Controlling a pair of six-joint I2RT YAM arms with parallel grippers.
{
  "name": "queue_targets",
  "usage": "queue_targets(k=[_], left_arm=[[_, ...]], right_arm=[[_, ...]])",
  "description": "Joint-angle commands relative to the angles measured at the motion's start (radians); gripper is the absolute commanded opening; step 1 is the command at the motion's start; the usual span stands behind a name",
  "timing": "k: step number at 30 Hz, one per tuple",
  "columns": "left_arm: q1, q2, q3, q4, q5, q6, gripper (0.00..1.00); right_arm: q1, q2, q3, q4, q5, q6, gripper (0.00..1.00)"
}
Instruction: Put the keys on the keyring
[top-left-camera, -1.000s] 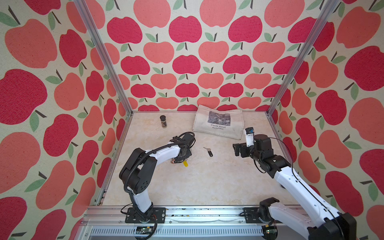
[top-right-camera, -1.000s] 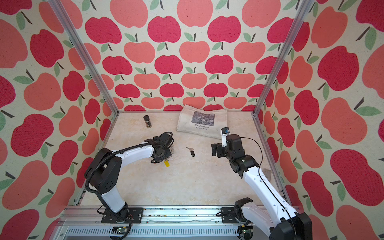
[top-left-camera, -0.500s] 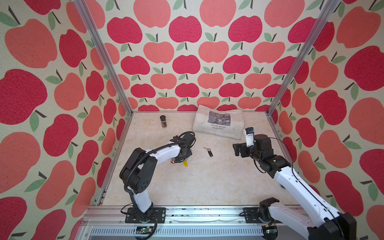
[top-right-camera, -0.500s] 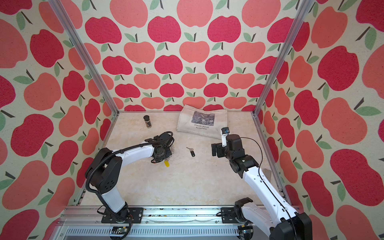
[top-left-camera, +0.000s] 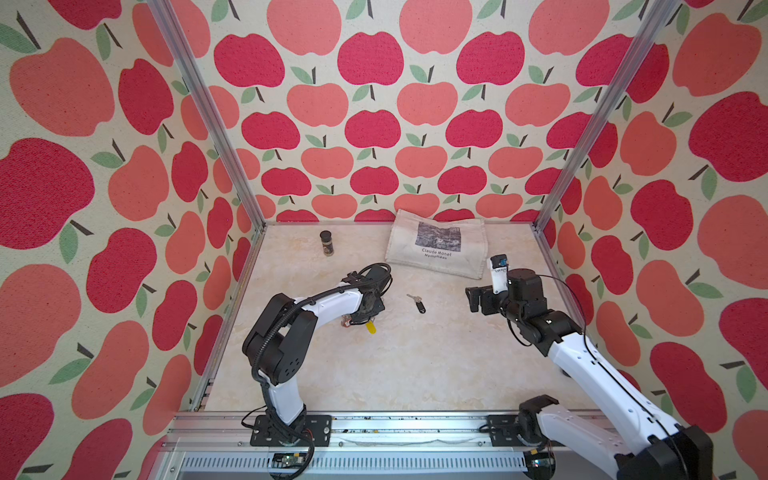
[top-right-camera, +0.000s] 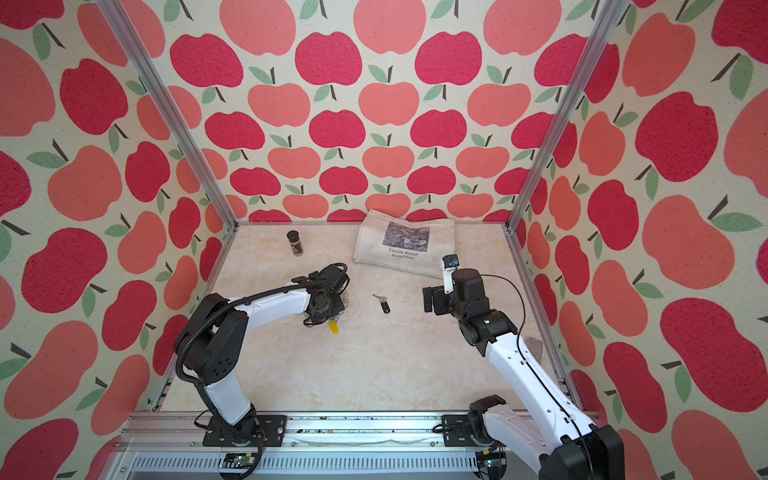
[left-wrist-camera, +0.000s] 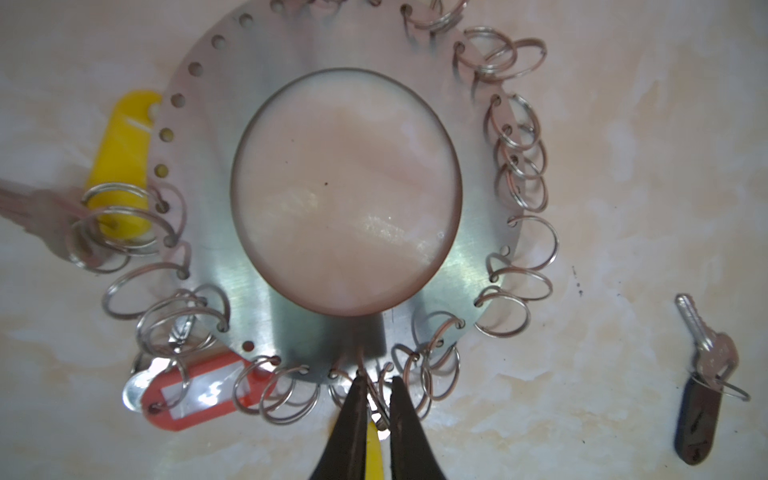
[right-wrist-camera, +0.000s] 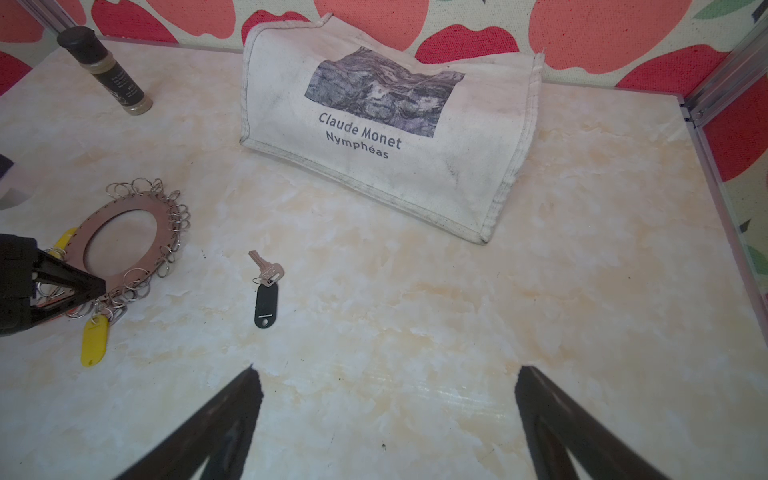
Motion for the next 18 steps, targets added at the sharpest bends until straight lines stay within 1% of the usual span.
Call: queue_targets(k=[1,5,10,14,18], left_arm=[[-0.002,0.012,0.024,-0.003,-0.001,0.017,0.12],[-0.002,0.013,0.031,-0.003,-0.002,0.020,0.08],[-0.003,0.009,0.037,-0.011,-0.001,0.020,0.00],[-0.004,-0.024,0.034,-0.019,0.000,0.022,0.00],[-0.003,-0.090,0.035,-0.032,0.003,0.030,0.00]], right_arm=[[0.006,-0.004,0.002,-0.002,0.015,-0.017,0.99],[0.006,-0.004,0.002,-0.003,0.017,-0.018,0.99],[0.006,-0.010,0.000,-0.003,0.019,-0.020,0.99],[0.006,-0.010,-0.002,0.000,0.008,-0.014,0.99],[0.007,-0.013,0.000,0.016,-0.022,-0.005,0.99]])
